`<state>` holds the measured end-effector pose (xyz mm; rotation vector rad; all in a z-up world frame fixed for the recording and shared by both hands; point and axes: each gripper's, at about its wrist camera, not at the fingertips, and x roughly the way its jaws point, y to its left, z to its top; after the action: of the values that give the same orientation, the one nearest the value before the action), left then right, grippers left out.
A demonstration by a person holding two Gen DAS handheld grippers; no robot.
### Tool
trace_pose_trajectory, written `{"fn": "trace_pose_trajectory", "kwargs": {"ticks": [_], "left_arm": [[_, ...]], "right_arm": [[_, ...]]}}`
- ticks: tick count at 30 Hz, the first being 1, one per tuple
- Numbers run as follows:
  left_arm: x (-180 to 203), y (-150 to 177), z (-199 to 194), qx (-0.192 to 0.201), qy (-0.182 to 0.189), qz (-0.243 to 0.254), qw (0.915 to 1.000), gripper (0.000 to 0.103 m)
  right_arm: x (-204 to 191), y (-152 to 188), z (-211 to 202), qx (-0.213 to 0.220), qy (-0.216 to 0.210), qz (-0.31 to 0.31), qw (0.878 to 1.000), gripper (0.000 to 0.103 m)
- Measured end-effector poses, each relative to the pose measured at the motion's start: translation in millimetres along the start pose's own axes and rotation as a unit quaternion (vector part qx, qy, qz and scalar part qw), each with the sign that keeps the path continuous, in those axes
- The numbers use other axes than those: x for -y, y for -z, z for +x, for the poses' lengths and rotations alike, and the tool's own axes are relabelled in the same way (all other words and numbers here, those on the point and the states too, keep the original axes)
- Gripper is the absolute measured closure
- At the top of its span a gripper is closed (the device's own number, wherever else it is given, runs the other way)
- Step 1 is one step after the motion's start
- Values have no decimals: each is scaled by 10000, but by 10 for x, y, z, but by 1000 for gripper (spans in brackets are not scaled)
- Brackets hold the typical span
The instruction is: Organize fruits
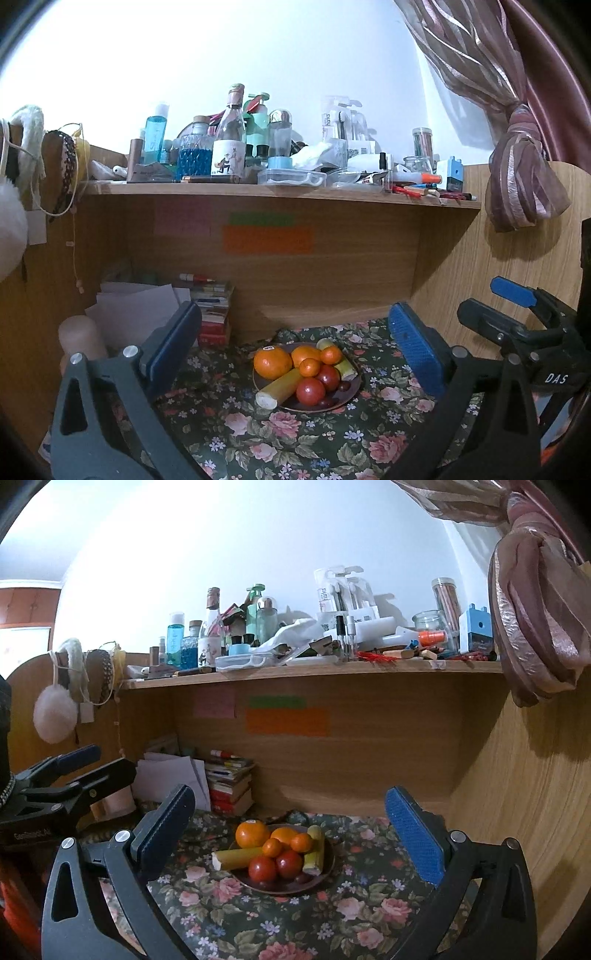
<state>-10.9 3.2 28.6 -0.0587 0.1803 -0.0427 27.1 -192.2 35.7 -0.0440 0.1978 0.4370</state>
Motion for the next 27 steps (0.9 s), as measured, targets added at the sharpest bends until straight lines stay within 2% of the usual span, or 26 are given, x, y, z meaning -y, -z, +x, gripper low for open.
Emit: {"fn": "trace_pose_trajectory", "kwargs": {"ticks": [27], "left_arm": [[64,53,31,-88,46,-52,9999,0]], "right_arm": [[-15,11,-21,12,216,28,9998,0]]}}
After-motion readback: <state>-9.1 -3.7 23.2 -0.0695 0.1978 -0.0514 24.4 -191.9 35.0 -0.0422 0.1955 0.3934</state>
